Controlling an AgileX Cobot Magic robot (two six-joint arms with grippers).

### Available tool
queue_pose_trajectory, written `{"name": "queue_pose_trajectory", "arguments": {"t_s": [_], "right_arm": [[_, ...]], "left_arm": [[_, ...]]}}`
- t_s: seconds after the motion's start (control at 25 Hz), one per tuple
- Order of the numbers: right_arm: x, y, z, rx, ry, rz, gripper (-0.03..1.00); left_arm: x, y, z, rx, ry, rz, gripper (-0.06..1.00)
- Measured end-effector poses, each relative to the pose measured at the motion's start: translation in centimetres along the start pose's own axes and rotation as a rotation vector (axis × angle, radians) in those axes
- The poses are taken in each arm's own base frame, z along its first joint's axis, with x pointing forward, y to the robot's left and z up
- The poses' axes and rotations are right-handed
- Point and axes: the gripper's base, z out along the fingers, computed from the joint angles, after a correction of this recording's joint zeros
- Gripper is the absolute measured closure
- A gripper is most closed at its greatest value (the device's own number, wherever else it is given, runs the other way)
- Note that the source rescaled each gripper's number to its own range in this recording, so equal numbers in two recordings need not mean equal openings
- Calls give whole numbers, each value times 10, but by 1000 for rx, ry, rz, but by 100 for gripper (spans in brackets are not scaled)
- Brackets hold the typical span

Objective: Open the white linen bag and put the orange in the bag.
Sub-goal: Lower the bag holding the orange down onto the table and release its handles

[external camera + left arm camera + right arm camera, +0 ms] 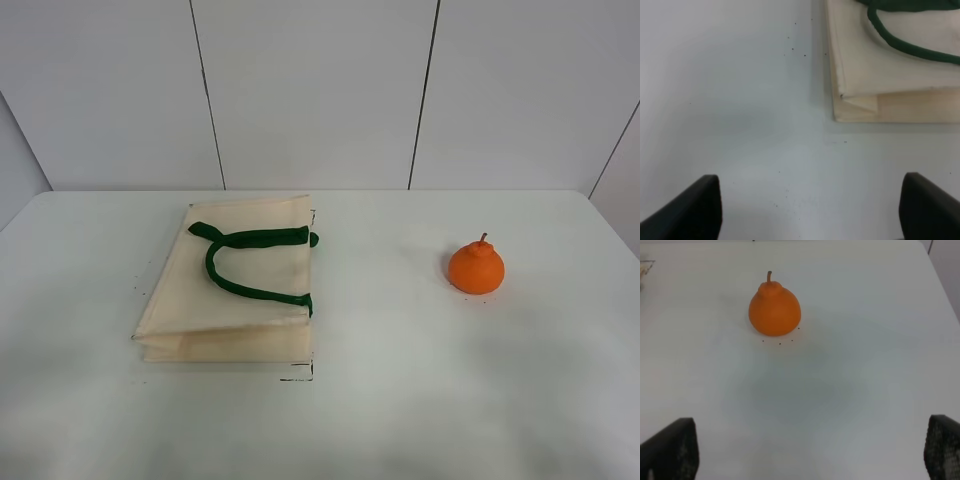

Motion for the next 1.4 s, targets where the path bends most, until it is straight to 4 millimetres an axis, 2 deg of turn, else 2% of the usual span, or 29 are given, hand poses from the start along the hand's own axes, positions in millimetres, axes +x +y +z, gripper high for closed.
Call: {"name": "queue_pose_trajectory", "arguments": {"t_s": [0.32,0.4,0.52,0.72,0.8,0.88,0.96,1.12,1.24,1.36,1.4], "right_arm": [[0,0,0,0,0,0,-3],[0,0,0,0,0,0,-3],[0,0,0,0,0,0,-3],[0,0,0,0,0,0,-3],[0,0,0,0,0,0,-3],[0,0,0,0,0,0,-3],[0,0,0,0,0,0,-3],[0,0,0,0,0,0,-3],[0,0,0,0,0,0,-3],[0,0,0,0,0,0,-3],[0,0,0,0,0,0,-3]], "left_arm": [[-1,1,-1,-8,-9,3,-5],[-7,1,-3,-9,7,4,-5],[-29,-1,0,-14,84,8,-5],[-92,-6,22,-19,256,45,-5],[-119,-8,42,-16,333,86,-5],[-146,-11,72,-13,414,111,-5],[-169,-15,105,-11,481,122,-5],[-205,-21,185,-11,599,130,-5],[-224,-25,243,-14,650,125,-5],[-232,-29,300,-30,691,82,-5],[-235,-31,313,-34,690,70,-5]]}}
